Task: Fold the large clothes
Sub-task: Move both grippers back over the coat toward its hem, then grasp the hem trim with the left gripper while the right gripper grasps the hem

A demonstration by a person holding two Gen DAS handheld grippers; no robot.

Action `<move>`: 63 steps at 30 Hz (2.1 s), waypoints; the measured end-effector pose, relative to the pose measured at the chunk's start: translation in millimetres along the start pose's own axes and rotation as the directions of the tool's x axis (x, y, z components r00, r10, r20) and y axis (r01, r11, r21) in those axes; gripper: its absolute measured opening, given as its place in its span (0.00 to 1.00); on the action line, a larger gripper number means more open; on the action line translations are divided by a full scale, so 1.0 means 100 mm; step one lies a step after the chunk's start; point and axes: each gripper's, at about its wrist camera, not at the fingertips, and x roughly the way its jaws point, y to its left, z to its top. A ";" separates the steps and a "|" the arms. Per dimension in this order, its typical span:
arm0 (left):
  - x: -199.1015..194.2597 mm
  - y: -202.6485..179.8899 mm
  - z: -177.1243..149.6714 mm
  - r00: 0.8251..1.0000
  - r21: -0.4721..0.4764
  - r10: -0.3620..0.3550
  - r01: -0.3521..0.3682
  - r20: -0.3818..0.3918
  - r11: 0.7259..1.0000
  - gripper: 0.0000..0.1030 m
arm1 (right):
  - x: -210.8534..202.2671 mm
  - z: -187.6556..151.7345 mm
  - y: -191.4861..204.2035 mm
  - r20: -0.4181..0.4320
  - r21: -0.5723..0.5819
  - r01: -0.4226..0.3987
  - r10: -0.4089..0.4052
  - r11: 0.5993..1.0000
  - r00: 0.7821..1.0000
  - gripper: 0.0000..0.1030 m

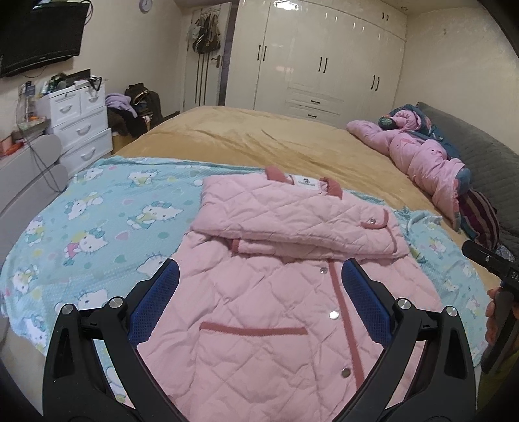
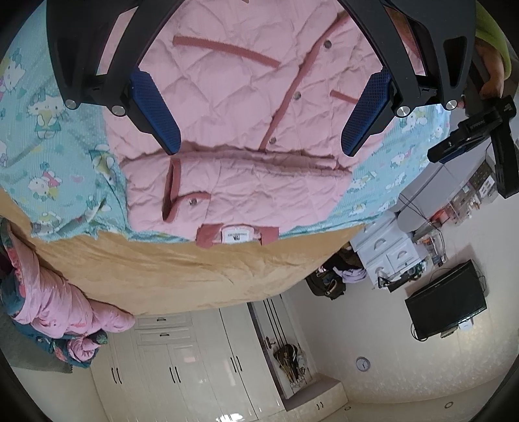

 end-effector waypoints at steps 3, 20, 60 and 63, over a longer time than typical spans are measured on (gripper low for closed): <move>0.00 0.06 -0.07 1.000 -0.007 0.013 -0.013 -0.012 1.000 0.91 | -0.01 -0.06 -0.04 -0.016 0.002 0.005 -0.005 1.000 1.000 0.96; 0.13 0.50 -0.44 0.988 -0.046 0.106 -0.111 -0.115 0.993 0.91 | 0.03 -0.40 -0.17 -0.111 0.002 0.012 -0.012 1.000 0.994 0.96; 0.47 1.25 -1.47 0.905 -0.170 -0.018 -0.060 -0.426 0.984 0.89 | -0.02 -1.15 -0.65 -0.317 0.016 0.120 -0.109 0.993 0.942 0.96; 0.44 1.22 -1.47 0.914 -0.163 -0.031 -0.039 -0.404 0.986 0.62 | -0.05 -1.17 -0.68 -0.328 0.020 0.124 -0.110 0.992 0.938 0.96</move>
